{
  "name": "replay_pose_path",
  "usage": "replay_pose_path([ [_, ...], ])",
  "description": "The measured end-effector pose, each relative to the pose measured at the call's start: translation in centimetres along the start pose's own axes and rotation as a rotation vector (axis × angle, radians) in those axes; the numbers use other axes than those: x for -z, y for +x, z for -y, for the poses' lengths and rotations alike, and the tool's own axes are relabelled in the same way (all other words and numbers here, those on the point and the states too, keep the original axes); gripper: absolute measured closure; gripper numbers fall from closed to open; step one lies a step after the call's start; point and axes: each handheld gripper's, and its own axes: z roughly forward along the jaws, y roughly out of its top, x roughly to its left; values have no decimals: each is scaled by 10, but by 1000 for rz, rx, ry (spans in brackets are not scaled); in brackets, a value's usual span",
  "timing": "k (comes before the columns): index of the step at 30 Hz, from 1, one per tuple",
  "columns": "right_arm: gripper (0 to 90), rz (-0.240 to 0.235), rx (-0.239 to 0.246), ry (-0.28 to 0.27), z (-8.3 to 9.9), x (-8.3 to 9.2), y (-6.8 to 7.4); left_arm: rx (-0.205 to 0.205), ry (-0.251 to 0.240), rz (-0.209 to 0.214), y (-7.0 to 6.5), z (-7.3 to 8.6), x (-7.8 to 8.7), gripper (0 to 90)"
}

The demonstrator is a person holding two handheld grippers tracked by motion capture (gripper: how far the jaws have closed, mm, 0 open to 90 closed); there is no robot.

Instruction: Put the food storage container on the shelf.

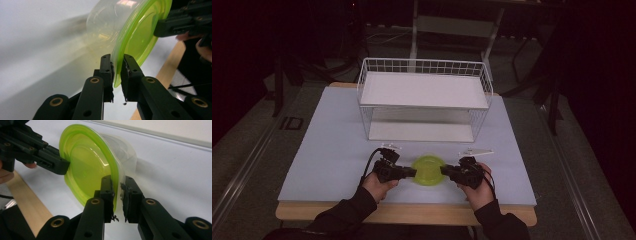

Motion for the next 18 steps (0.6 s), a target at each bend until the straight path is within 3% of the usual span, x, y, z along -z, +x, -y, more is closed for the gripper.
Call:
replay_pose_path([
  [6, 803, 12, 11, -43, -7, 11, 5, 2, -38, 26, -6, -9, 11, 819],
  [18, 803, 7, 14, -107, -32, 28, 16, -19, -67, 30, -16, -34, 38, 821],
])
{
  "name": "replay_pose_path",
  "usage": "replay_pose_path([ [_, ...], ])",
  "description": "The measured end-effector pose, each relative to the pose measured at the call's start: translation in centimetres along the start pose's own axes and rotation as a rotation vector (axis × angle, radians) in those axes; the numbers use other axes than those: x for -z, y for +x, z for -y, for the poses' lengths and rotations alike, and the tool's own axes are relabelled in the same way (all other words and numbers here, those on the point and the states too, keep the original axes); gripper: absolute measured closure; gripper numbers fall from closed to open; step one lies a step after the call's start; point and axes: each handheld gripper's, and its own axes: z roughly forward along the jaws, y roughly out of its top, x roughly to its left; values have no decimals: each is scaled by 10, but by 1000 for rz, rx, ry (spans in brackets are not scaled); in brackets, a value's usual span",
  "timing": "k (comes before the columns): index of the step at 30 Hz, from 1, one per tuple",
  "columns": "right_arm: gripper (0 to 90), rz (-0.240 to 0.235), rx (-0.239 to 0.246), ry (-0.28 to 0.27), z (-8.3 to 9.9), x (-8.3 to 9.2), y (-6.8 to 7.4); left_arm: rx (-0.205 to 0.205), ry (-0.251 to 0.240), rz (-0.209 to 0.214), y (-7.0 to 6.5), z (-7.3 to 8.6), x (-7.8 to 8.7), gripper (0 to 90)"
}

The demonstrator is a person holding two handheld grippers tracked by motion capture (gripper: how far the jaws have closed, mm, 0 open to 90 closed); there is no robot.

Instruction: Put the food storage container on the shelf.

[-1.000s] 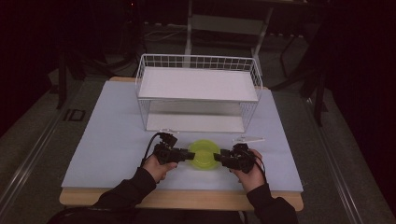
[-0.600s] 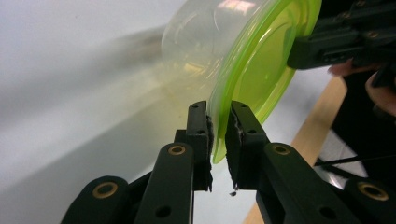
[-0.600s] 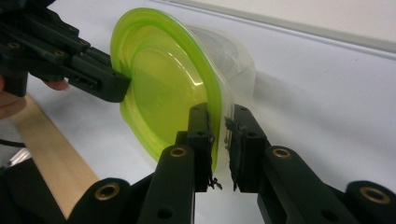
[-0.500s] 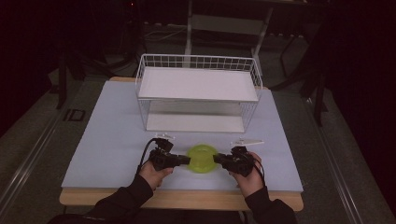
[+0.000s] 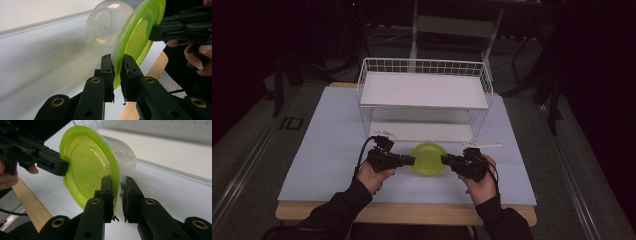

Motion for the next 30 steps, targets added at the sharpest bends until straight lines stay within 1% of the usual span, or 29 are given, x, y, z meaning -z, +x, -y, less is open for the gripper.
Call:
replay_pose_path([
  [6, 803, -6, 6, -41, -17, 10, 5, -15, -24, 5, -7, -18, 16, 821],
  [7, 803, -8, 7, -49, -20, 12, 6, -23, -28, 3, -9, -22, 19, 821],
  [11, 802, -7, 10, -75, -33, 17, 10, -30, -52, -2, -12, -31, 28, 821],
  [13, 802, -4, 18, -82, -39, 18, 13, -35, -56, -1, -13, -36, 34, 821],
  [16, 801, -9, 22, -91, -48, 20, 16, -27, -61, 1, -13, -40, 38, 822],
  [17, 801, -12, 20, -93, -51, 21, 17, -29, -66, 3, -13, -46, 43, 822],
  [21, 800, -17, 14, -108, -66, 23, 19, -26, -90, 5, -14, -59, 52, 822],
  [22, 800, -17, 14, -108, -66, 23, 19, -26, -90, 5, -14, -59, 52, 822],
  [23, 800, -18, 13, -114, -70, 24, 19, -26, -90, 5, -14, -59, 52, 822],
  [24, 800, -18, 13, -114, -70, 24, 19, -22, -107, 8, -16, -68, 58, 822],
  [25, 799, -20, 5, -132, -81, 26, 20, -24, -117, 8, -17, -72, 61, 822],
  [30, 797, -12, -13, -154, -102, 29, 21, -26, -147, -8, -20, -91, 70, 822],
])
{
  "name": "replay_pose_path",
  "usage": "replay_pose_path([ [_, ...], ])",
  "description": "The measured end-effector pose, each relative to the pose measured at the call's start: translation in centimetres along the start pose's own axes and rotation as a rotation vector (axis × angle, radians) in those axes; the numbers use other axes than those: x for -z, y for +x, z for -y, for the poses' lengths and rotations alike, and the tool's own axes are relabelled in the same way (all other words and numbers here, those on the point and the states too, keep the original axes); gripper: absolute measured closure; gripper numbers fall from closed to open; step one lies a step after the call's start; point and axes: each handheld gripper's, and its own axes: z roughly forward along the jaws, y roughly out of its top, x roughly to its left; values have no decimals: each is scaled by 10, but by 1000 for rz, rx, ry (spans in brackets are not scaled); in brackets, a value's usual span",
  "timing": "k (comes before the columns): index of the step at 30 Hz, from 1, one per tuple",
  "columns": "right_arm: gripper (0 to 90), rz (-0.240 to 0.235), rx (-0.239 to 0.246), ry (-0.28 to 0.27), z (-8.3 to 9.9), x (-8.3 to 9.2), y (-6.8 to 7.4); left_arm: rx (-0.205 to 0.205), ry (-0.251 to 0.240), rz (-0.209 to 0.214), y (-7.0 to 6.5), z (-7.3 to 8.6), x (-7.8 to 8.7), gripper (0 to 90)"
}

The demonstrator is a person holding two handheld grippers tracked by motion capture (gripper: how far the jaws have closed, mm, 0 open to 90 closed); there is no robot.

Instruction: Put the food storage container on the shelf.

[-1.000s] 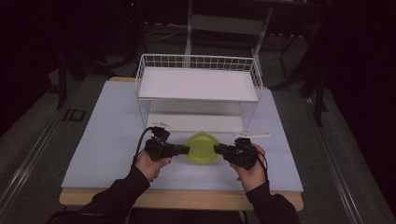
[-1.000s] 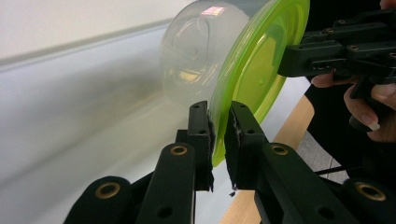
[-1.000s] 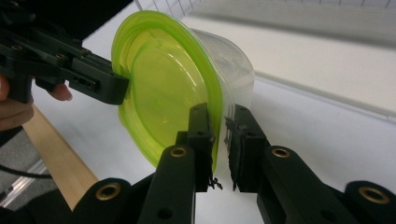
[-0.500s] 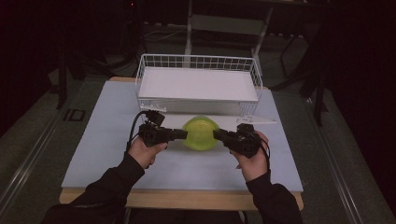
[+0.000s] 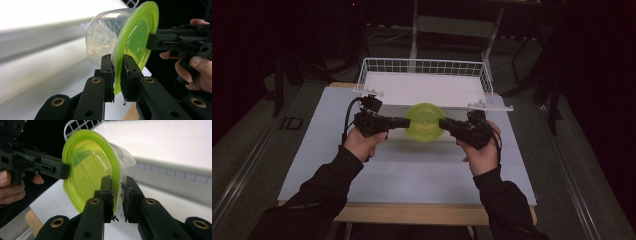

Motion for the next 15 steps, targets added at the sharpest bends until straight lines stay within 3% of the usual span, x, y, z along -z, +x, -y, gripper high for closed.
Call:
replay_pose_path([
  [8, 794, 24, -52, 3, -28, -12, -7, -12, -30, -70, 1, -26, -1, 820],
  [15, 795, 48, -79, 18, -44, -22, -14, 24, -25, -111, 8, -44, -8, 814],
])
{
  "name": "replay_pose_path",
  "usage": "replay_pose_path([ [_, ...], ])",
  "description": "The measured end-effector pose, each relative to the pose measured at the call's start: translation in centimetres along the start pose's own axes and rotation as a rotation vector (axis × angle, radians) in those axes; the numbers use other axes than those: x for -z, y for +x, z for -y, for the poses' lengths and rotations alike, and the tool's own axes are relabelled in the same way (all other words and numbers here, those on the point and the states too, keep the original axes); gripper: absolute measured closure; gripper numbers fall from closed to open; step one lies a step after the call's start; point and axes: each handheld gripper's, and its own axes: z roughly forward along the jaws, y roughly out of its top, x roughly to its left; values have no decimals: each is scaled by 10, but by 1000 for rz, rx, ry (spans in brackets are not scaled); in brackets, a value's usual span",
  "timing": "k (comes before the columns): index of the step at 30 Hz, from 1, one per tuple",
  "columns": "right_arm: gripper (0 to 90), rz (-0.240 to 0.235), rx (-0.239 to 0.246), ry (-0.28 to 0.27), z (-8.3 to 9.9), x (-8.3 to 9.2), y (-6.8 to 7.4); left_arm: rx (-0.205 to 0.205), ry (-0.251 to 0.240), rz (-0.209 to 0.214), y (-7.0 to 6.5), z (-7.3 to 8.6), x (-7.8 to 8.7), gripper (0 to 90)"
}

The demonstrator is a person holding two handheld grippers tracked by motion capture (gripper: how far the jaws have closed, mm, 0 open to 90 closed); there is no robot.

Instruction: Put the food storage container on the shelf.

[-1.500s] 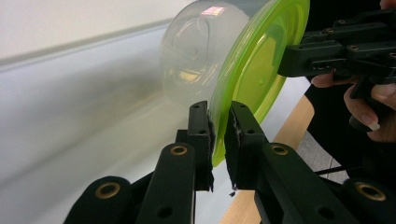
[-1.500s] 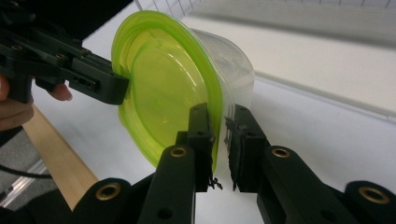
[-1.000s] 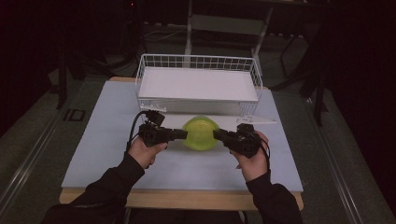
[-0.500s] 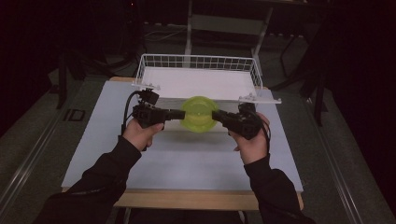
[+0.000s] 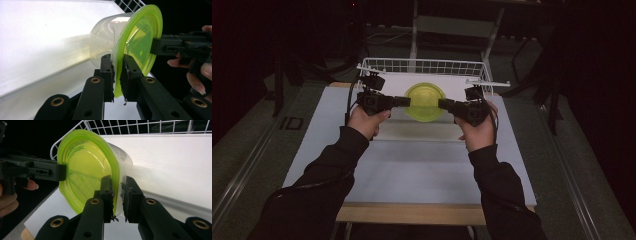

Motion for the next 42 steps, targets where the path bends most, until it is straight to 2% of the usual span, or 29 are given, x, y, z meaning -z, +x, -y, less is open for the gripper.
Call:
replay_pose_path([
  [5, 794, 16, -35, 47, -13, -9, -5, 30, 13, -27, 6, -7, -7, 811],
  [8, 792, 17, -49, 64, -19, -13, -7, 56, 10, -17, 9, -12, -8, 809],
  [14, 781, 0, -98, 95, -32, -17, -14, 61, 0, -40, 10, -21, -13, 791],
  [15, 760, -3, -110, 99, -34, -18, -16, 54, 5, -43, 9, -22, -14, 766],
  [17, 733, 26, -95, 106, -37, -21, -16, 41, -1, -57, 7, -24, -17, 749],
  [20, 712, 52, -86, 104, -41, -24, -18, 43, -12, -65, 9, -27, -20, 702],
  [23, 677, 66, -78, 104, -43, -27, -18, 48, -11, -73, 15, -29, -24, 690],
  [28, 622, 71, -82, 115, -49, -35, -21, 75, -37, -76, 21, -32, -28, 628],
  [34, 600, 99, -95, 121, -53, -39, -25, 53, -39, -110, 21, -37, -31, 599],
  [39, 557, 124, -63, 117, -57, -36, -24, 42, -55, -126, 17, -37, -32, 529],
  [40, 533, 147, -38, 100, -61, -31, -23, 28, -55, -145, 15, -37, -31, 489],
  [42, 527, 152, -20, 92, -62, -26, -22, 24, -62, -142, 15, -38, -29, 460],
])
